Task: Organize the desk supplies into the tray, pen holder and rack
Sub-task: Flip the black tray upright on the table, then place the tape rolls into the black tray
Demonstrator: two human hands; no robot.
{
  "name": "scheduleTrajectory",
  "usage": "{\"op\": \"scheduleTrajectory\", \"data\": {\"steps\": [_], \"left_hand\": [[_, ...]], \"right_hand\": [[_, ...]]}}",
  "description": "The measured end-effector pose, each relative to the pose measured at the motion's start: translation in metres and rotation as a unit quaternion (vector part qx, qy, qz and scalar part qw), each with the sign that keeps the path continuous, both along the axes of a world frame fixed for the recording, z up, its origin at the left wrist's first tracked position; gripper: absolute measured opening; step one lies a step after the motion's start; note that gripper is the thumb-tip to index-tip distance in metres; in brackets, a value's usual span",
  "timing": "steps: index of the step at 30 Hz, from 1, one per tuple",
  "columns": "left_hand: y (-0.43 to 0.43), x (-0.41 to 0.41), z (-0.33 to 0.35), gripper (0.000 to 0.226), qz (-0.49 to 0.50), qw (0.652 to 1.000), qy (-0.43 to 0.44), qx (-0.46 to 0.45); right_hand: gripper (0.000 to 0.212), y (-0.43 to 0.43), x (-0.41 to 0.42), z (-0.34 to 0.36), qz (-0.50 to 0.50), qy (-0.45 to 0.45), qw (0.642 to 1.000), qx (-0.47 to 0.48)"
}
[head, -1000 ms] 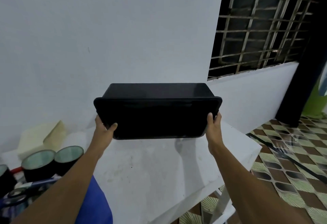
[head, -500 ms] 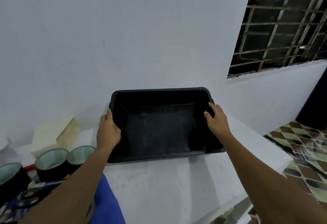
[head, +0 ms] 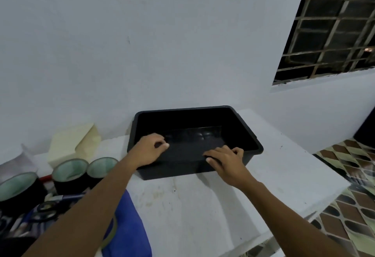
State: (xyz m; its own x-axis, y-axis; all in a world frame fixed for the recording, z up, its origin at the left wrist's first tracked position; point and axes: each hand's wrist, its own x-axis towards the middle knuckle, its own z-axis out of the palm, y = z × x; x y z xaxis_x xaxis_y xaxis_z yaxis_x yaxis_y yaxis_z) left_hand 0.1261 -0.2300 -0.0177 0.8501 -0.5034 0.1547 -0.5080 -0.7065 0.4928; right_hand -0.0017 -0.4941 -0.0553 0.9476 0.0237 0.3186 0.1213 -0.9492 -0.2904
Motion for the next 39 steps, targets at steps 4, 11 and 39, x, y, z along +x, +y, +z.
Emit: {"op": "scheduleTrajectory", "data": {"steps": [4,11,39], "left_hand": [[0.013,-0.026,0.008,0.033,-0.110,0.984,0.114,0.081],[0.039,-0.033,-0.005,0.033,-0.016,0.997,0.006,0.081],[0.227,-0.069,-0.018,0.034,0.187,0.955,-0.114,0.202]], "right_hand": [[0.028,0.003,0.026,0.007,0.035,0.027,0.999,-0.006],[0.028,0.017,0.062,0.017,0.074,0.060,0.995,-0.005],[0.040,0.234,0.059,0.028,0.234,-0.026,0.969,-0.076]]}}
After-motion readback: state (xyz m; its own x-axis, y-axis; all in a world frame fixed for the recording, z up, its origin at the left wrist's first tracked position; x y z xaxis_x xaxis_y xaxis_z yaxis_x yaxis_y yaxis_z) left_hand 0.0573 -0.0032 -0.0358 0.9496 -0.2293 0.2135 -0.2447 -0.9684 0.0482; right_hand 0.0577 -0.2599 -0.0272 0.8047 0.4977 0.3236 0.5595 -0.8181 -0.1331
